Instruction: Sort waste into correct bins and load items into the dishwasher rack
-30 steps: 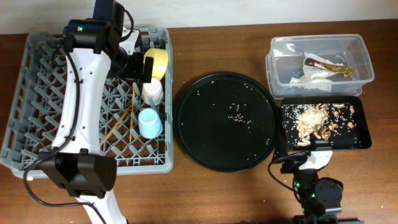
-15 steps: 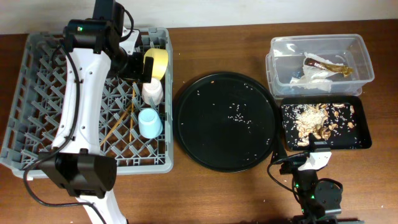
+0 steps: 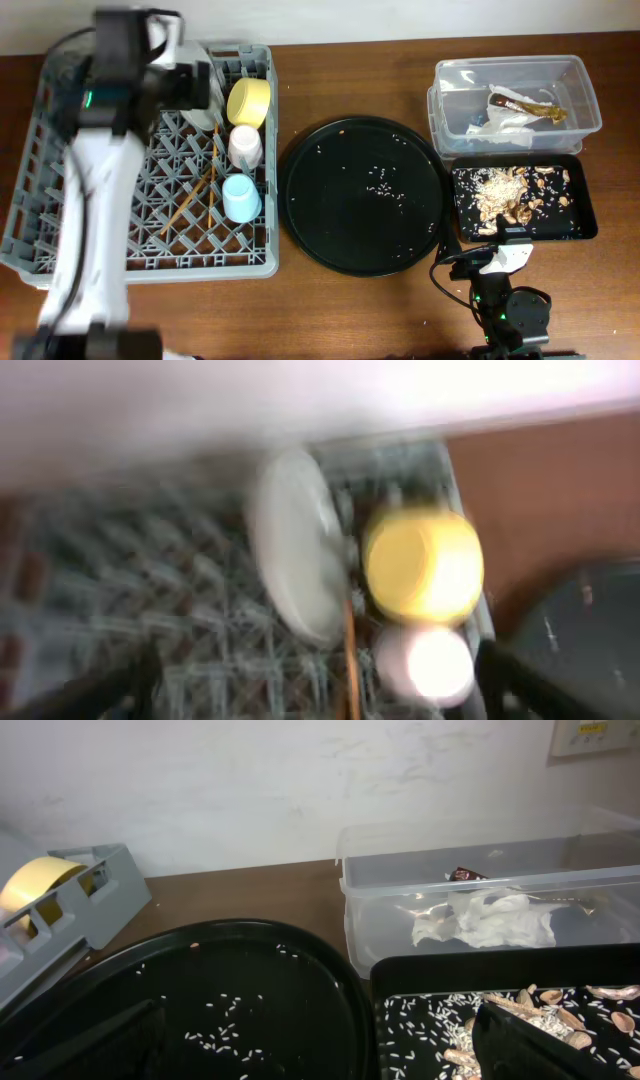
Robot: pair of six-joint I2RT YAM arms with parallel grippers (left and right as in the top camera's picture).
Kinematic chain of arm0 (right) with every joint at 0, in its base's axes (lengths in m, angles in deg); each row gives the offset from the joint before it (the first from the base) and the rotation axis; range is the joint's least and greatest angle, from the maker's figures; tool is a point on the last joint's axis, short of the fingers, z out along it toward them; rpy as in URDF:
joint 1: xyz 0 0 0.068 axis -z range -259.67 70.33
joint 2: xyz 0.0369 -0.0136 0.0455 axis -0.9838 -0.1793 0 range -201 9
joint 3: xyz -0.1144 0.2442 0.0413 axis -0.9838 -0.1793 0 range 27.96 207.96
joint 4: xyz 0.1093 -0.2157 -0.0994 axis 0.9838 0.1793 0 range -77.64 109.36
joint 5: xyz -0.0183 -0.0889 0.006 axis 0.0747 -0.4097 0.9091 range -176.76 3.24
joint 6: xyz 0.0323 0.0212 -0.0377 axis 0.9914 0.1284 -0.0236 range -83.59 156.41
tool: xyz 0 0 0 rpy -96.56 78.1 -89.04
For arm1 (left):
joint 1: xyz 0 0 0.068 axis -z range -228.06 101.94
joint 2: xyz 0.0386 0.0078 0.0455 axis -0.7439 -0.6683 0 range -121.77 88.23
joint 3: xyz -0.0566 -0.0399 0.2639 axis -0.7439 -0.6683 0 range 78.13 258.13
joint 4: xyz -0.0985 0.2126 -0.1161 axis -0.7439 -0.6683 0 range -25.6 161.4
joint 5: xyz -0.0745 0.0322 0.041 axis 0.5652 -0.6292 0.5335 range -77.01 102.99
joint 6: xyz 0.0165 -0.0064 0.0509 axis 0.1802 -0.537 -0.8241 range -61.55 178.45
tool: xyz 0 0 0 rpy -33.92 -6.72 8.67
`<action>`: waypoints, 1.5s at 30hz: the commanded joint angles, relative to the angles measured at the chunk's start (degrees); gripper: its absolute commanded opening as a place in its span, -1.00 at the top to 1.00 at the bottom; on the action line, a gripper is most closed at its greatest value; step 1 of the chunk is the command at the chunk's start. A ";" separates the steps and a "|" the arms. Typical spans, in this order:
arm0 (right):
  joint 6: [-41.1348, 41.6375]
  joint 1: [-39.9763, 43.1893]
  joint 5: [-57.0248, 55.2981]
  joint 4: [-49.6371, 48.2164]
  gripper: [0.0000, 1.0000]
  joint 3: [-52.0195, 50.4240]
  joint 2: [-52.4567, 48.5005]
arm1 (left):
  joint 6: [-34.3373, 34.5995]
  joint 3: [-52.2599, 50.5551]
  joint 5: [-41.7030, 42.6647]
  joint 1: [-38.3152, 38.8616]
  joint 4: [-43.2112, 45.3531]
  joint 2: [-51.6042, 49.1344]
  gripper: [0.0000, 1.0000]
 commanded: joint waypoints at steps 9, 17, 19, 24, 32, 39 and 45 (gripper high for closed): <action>-0.02 -0.57 0.33 0.11 -0.97 -0.52 0.63 | -1.16 -77.57 4.11 -9.20 45.13 60.35 -0.99; 0.00 -0.57 0.33 0.11 -0.97 -0.52 0.63 | -1.60 -101.18 3.39 -7.26 50.88 89.81 -0.99; -0.02 -0.57 0.33 0.11 -0.97 -0.52 0.63 | -4.09 -101.18 3.37 -6.86 48.30 91.69 -0.99; -0.02 -0.57 0.33 0.11 -0.97 -0.52 0.63 | -4.81 -101.20 2.80 -6.64 43.50 94.90 -0.99; 0.00 -0.57 0.33 0.11 -0.97 -0.52 0.63 | -4.81 -101.18 2.75 -6.19 43.50 94.86 -0.99; -0.02 -0.57 0.33 0.11 -0.97 -0.52 0.63 | -4.81 -101.18 2.73 -6.19 43.50 94.86 -0.99; -0.02 -0.57 0.33 0.11 -0.97 -0.52 0.63 | -4.81 -101.18 2.75 -6.19 43.50 94.86 -0.99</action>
